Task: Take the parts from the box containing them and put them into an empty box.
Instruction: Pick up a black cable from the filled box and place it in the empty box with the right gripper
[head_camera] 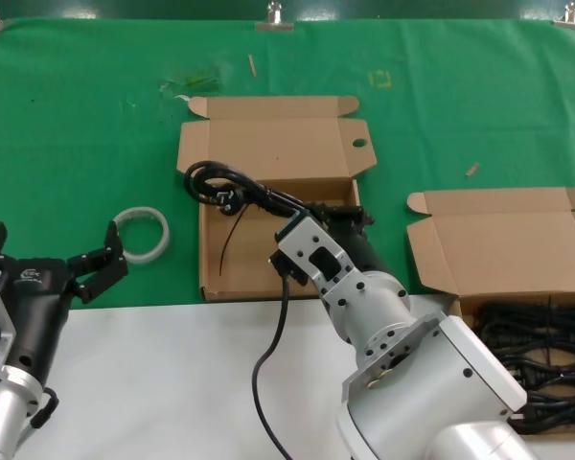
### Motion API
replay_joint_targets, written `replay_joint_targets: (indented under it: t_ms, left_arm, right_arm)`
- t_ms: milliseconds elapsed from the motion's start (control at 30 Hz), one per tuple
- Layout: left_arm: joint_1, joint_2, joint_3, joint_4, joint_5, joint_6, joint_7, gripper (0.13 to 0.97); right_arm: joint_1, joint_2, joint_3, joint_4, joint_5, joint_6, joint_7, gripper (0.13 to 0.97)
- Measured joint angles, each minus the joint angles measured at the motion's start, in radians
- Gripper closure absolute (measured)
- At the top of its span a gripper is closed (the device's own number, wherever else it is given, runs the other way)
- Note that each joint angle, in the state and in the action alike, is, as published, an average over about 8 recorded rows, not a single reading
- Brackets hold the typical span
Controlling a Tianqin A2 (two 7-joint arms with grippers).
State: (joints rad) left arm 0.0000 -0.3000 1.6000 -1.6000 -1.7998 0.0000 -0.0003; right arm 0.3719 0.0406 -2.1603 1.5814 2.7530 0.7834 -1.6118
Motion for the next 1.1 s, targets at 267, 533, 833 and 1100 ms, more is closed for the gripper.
replay_joint_targets:
  t_ms: [267, 533, 833, 1100]
  left_arm:
    - [0.000, 0.000, 0.000, 0.000, 0.000, 0.000, 0.000, 0.132]
    - [0.000, 0.000, 0.000, 0.000, 0.000, 0.000, 0.000, 0.132]
    - [0.000, 0.000, 0.000, 0.000, 0.000, 0.000, 0.000, 0.132]
    - [0.000, 0.000, 0.000, 0.000, 0.000, 0.000, 0.000, 0.132]
  right_arm:
    - [0.000, 0.002, 0.004, -0.018, 0.000, -0.005, 0.003, 0.910]
    - [-0.009, 0.003, 0.020, -0.029, 0.000, -0.013, -0.006, 0.910]
    - [-0.015, 0.003, 0.036, -0.042, 0.000, -0.026, 0.001, 0.910]
    - [-0.019, 0.003, 0.048, -0.045, 0.000, -0.025, -0.008, 0.910]
